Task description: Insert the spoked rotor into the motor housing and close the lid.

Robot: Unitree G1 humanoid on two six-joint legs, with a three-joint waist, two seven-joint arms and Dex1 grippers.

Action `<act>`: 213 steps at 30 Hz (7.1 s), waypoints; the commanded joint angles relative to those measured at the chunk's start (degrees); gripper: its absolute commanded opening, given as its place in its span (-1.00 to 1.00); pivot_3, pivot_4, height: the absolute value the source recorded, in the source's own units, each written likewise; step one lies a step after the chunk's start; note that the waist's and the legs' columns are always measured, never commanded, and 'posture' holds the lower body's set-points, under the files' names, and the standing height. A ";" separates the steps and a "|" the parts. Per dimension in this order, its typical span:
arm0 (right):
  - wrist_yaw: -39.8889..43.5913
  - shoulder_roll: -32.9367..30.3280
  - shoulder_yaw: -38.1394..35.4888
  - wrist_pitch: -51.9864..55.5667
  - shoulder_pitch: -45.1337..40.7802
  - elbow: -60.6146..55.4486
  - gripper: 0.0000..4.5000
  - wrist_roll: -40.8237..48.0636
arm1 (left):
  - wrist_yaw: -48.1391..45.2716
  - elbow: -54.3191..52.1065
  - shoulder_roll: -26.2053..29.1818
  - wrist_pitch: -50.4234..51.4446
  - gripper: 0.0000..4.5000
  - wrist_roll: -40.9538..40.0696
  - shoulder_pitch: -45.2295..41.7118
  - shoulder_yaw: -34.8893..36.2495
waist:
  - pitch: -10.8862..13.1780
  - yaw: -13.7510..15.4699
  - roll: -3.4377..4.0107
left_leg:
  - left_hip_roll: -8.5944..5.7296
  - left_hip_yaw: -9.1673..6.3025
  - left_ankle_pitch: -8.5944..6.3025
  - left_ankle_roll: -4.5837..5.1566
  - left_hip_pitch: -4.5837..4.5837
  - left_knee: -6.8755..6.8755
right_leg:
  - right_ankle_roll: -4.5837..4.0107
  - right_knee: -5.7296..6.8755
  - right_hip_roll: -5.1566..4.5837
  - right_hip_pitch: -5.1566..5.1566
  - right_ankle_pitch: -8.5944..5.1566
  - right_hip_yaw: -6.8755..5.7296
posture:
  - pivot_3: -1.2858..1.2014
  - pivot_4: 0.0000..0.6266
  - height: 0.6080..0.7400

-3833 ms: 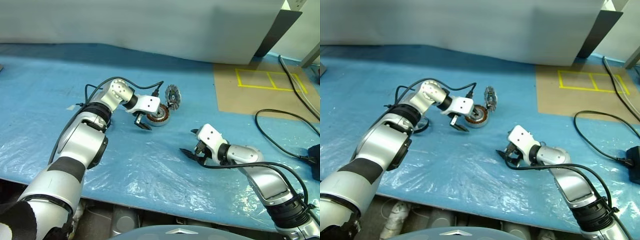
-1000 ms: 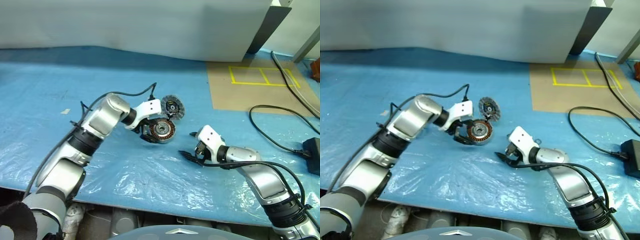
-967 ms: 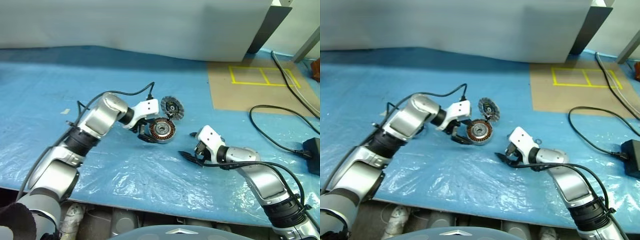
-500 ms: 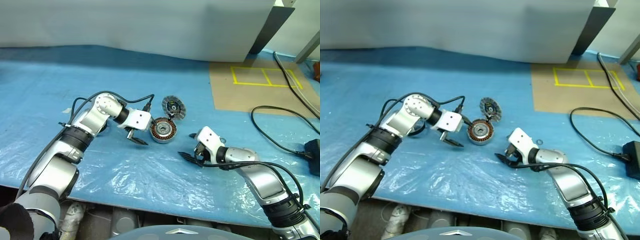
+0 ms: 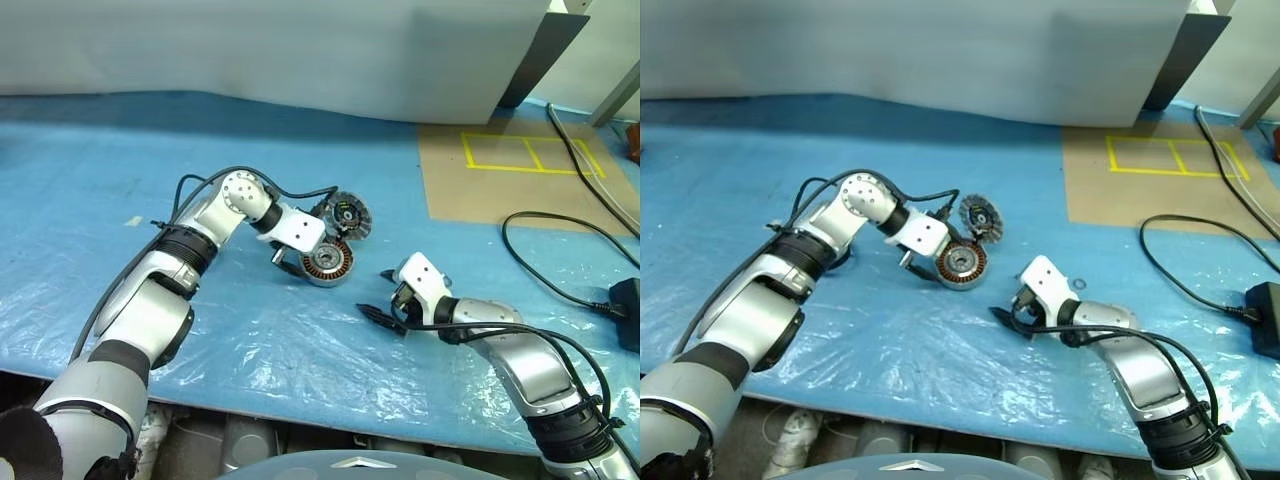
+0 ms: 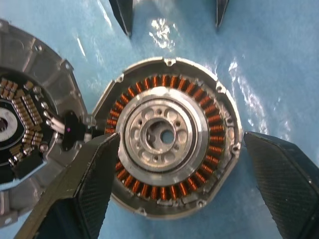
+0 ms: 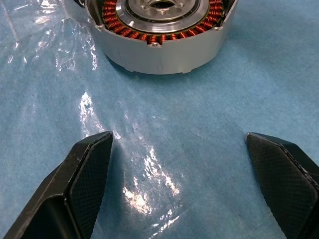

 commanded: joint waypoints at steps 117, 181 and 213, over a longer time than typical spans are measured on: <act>1.53 -0.47 -4.31 -1.64 -1.03 -1.61 1.00 3.69 | 7.50 -44.83 9.59 42.88 0.78 -25.39 27.28 22.25 | -0.07 -1.65 0.15 | 0.06 0.13 0.00 0.01 0.06 -0.05 | -0.28 -0.02 0.02 -0.06 -0.16 0.05 | 0.03 -0.52 1.00; -10.91 6.84 -14.75 -4.07 9.90 -5.56 -0.73 3.64 | 23.30 -52.08 5.57 49.01 0.80 -34.75 44.97 25.88 | -0.10 -1.75 0.08 | 0.04 0.16 -0.02 0.03 0.17 -0.04 | -0.18 -0.05 0.02 -0.01 -0.21 0.14 | 0.03 -0.52 1.00; 13.42 5.38 7.92 0.66 -23.92 14.52 -0.73 8.11 | 16.92 -45.82 10.36 37.94 0.80 -29.96 46.97 23.07 | -0.10 -1.76 0.09 | 0.07 0.17 0.00 0.03 0.11 0.08 | -0.24 0.15 0.03 -0.06 -0.19 0.13 | 0.03 -0.52 1.00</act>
